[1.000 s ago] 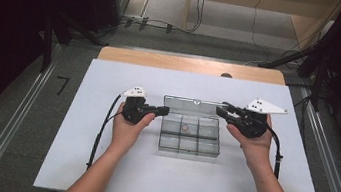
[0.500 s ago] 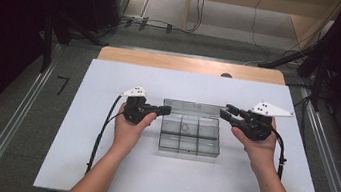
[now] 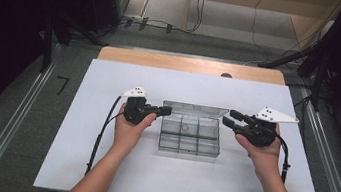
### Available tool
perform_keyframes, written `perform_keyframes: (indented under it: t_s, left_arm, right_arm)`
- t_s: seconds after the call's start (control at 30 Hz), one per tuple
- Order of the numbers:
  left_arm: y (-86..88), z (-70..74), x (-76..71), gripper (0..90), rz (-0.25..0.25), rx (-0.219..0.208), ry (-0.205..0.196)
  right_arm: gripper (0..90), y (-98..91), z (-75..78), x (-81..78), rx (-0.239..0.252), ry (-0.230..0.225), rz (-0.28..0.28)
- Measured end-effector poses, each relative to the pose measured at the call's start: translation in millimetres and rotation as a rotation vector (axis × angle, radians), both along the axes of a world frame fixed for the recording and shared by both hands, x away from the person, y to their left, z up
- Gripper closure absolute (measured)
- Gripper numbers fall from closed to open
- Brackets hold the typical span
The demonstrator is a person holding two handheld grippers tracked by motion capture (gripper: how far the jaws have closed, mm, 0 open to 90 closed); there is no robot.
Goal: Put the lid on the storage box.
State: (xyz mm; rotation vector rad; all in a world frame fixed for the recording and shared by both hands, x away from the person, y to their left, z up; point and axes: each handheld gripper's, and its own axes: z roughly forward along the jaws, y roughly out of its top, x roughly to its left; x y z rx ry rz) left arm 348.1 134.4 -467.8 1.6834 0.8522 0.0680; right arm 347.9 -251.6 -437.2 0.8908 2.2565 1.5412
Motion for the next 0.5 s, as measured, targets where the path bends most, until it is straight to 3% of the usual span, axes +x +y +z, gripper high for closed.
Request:
perform_keyframes:
  t_s: [0.17, 0.43, 0.5]
  left_arm:
    - [-0.2, 1.7, -1.7, 89.1, -0.011, -0.007, -0.009]
    - [-0.3, 4.2, -5.4, 89.1, -0.02, -0.013, -0.02]
    - [-0.1, 4.2, -6.5, 89.1, -0.026, -0.013, -0.019]
  right_arm:
    - [61.8, -4.8, -6.9, -1.1, -0.027, 0.016, -0.024]
    - [85.9, 1.3, -13.3, -3.5, -0.051, 0.043, 0.008]
    - [88.0, 4.3, -13.8, -3.5, -0.063, 0.044, 0.003]
